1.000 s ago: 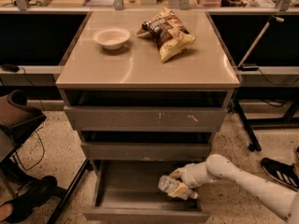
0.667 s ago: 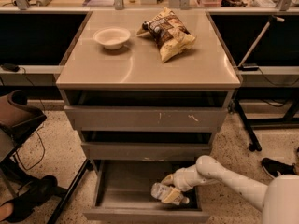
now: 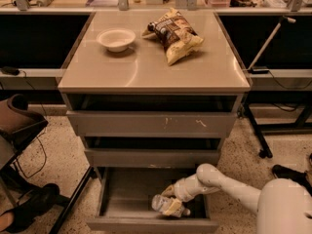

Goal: Place blue plastic bottle into bottom drawer

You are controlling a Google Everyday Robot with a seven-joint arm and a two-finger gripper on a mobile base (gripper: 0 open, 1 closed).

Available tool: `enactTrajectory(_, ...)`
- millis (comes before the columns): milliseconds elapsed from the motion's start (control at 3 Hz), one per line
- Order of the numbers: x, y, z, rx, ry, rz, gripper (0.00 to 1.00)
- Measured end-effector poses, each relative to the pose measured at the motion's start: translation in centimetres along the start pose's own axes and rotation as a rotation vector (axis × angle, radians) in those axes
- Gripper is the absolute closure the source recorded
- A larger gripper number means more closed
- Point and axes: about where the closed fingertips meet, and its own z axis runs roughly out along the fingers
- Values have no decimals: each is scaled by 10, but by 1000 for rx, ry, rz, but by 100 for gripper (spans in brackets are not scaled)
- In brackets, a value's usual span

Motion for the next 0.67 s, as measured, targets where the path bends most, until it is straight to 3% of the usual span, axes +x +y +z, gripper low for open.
enactTrajectory(667,0,0,0,0,0,0,35)
